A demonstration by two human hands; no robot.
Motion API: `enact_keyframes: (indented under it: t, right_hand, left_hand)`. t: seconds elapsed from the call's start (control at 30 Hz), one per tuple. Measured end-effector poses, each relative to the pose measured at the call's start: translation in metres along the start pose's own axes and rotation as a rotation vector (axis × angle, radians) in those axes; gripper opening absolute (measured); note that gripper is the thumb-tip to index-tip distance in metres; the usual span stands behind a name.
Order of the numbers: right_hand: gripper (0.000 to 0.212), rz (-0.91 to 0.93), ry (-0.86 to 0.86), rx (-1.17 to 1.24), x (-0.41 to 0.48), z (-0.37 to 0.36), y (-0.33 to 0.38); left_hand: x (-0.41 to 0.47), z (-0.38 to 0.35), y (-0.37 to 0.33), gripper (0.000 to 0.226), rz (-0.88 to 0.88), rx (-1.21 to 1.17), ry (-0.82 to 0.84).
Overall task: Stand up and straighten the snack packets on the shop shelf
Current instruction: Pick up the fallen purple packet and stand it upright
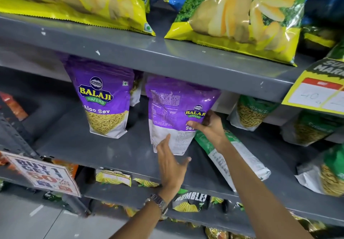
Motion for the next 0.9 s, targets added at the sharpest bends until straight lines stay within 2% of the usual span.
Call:
enact_keyframes:
  t: [0.17, 0.33, 0.43, 0.53, 0.63, 0.7, 0.77, 0.83, 0.9]
  right_hand:
    - [0.052, 0.007, 0.087, -0.049, -0.015, 0.007, 0.011]
    - [0.047, 0.01, 0.203, -0.05, -0.035, -0.001, 0.011]
    - [0.041, 0.031, 0.258, -0.04, -0.041, -0.007, 0.01]
    - [0.035, 0.043, 0.258, -0.026, -0.038, -0.015, 0.01]
    - [0.028, 0.07, 0.008, 0.038, -0.023, -0.018, 0.01]
    - [0.037, 0.078, -0.16, 0.068, -0.012, -0.019, 0.009]
    - [0.06, 0.032, -0.21, 0.121, -0.004, -0.021, 0.005]
    - [0.081, -0.044, -0.151, 0.165, 0.002, -0.023, -0.001]
    - [0.085, -0.055, -0.023, 0.13, 0.006, -0.023, -0.006]
  left_hand:
    - [0.01, -0.007, -0.003, 0.118, 0.004, -0.108, 0.119]
    - [0.029, -0.008, 0.008, 0.129, 0.056, -0.029, 0.155]
    - [0.045, -0.003, 0.016, 0.123, 0.104, -0.026, 0.144]
    - [0.061, 0.008, 0.027, 0.106, 0.162, -0.064, 0.114]
    - [0.076, 0.019, 0.039, 0.089, 0.101, -0.092, 0.177]
    - [0.086, 0.026, 0.046, 0.083, 0.024, -0.066, 0.218]
    - [0.096, 0.035, 0.049, 0.077, -0.001, -0.022, 0.268]
    - [0.106, 0.042, 0.049, 0.076, -0.02, 0.023, 0.358]
    - [0.115, 0.048, 0.049, 0.078, -0.054, 0.037, 0.416]
Point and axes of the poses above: each hand's wrist, its own x-axis towards the middle knuckle, its own z-axis out of the back of the hand, y = z × x, the point moved 2 cm from there along x, towards the middle knuckle, and after that the axes turned 7 degrees about -y, right-handed, at the moved point
